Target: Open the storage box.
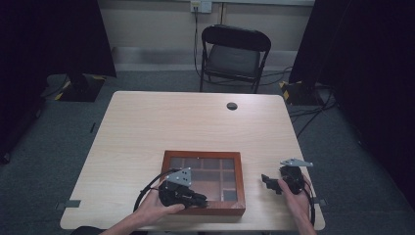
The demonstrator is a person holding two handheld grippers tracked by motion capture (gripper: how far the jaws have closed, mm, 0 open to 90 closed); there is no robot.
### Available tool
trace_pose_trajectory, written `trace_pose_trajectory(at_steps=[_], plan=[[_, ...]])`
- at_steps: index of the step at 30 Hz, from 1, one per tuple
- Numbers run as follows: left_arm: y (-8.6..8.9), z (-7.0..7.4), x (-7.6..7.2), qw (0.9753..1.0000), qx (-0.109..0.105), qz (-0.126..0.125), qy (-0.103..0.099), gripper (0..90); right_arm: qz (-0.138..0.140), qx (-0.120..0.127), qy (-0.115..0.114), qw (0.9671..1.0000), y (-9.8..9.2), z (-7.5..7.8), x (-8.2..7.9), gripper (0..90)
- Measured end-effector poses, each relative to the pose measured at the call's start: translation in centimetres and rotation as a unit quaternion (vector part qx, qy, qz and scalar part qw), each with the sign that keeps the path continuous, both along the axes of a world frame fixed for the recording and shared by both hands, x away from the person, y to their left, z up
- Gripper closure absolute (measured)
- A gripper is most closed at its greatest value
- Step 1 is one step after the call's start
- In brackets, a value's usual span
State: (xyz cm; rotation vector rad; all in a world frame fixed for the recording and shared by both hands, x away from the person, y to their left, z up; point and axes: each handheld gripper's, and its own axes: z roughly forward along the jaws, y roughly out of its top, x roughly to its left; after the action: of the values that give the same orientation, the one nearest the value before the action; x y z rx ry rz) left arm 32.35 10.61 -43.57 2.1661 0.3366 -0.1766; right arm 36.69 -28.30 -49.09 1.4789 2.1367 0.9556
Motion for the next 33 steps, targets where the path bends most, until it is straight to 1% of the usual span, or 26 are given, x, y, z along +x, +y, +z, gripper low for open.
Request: trace_pose_trajectory(at_steps=[2, 3, 5, 6, 9, 10, 12, 15, 17, 18, 20, 21, 22, 23, 24, 28, 29, 30, 31, 33], plan=[[0.0, 0.4, 0.1, 1.0, -0.003, -0.001, 0.0, 82.3, 0.019, 0.011, 0.001, 0.9998, 0.5, 0.4, -0.1, 15.5], [0.0, 0.5, 0.1, 1.0, -0.004, 0.002, 0.004, 82.3, 0.024, 0.01, 0.001, 0.9997, 0.7, 0.5, -0.2, 15.7], [0.0, 0.7, 0.2, 1.0, -0.003, 0.001, 0.003, 82.3, 0.036, 0.018, -0.001, 0.9992, 1.3, 0.8, -0.4, 15.9], [0.0, 0.8, 0.2, 1.0, -0.002, 0.002, 0.005, 82.3, 0.048, 0.024, -0.005, 0.9985, 1.7, 1.0, -0.5, 16.1], [0.0, 1.1, 0.2, 1.0, -0.002, 0.001, 0.001, 82.2, 0.066, 0.033, -0.014, 0.9972, 2.5, 1.5, -0.9, 17.9], [0.0, 1.3, 0.3, 1.0, -0.002, 0.0, 0.002, 82.2, 0.079, 0.04, -0.012, 0.996, 2.8, 1.8, -1.1, 18.7], [0.0, 1.4, 0.4, 1.0, -0.003, -0.002, 0.005, 82.3, 0.093, 0.05, -0.011, 0.9943, 3.0, 1.9, -1.2, 19.2], [0.0, 1.7, 0.5, 1.0, -0.002, -0.003, 0.006, 82.3, 0.113, 0.059, -0.017, 0.9918, 3.5, 2.4, -1.4, 19.7], [0.0, 2.0, 0.7, 0.9999, -0.004, -0.003, 0.012, 82.3, 0.126, 0.058, -0.01, 0.9903, 3.9, 2.5, -1.6, 20.0], [0.0, 2.2, 0.8, 0.9999, 0.0, -0.004, 0.013, 82.2, 0.134, 0.058, -0.01, 0.9893, 4.1, 2.4, -1.7, 20.1], [-0.1, 2.5, 0.8, 0.9999, -0.003, 0.0, 0.014, 82.2, 0.151, 0.061, -0.007, 0.9866, 4.6, 2.5, -1.9, 20.0], [-0.1, 2.6, 0.8, 0.9999, 0.001, 0.002, 0.015, 82.2, 0.158, 0.062, -0.008, 0.9856, 4.7, 2.6, -1.9, 20.1], [-0.1, 2.6, 0.8, 0.9999, -0.001, 0.003, 0.016, 82.2, 0.166, 0.065, -0.01, 0.9839, 4.9, 2.6, -2.0, 20.7], [-0.1, 2.6, 0.9, 0.9999, 0.0, 0.002, 0.017, 82.2, 0.167, 0.062, -0.012, 0.9838, 5.0, 2.7, -2.1, 21.8], [-0.1, 2.5, 0.9, 0.9998, -0.006, 0.002, 0.02, 82.2, 0.167, 0.056, -0.018, 0.9841, 5.1, 2.9, -2.1, 22.7], [0.1, 2.8, 0.9, 0.9998, -0.004, 0.001, 0.019, 82.1, 0.173, 0.064, -0.015, 0.9827, 5.1, 3.0, -2.2, 23.8], [0.2, 2.8, 1.0, 0.9997, -0.008, 0.001, 0.022, 82.1, 0.178, 0.068, -0.016, 0.9815, 5.1, 3.2, -2.3, 24.3], [0.2, 2.9, 1.1, 0.9997, -0.008, 0.001, 0.025, 82.1, 0.178, 0.068, -0.016, 0.9815, 5.1, 3.2, -2.3, 24.3], [0.2, 3.1, 1.2, 0.9997, -0.007, 0.0, 0.024, 82.1, 0.181, 0.069, -0.017, 0.9809, 5.1, 3.2, -2.3, 24.5], [0.1, 3.2, 1.3, 0.9996, -0.008, 0.0, 0.027, 82.1, 0.195, 0.071, -0.014, 0.9782, 5.3, 3.3, -2.5, 24.7]])
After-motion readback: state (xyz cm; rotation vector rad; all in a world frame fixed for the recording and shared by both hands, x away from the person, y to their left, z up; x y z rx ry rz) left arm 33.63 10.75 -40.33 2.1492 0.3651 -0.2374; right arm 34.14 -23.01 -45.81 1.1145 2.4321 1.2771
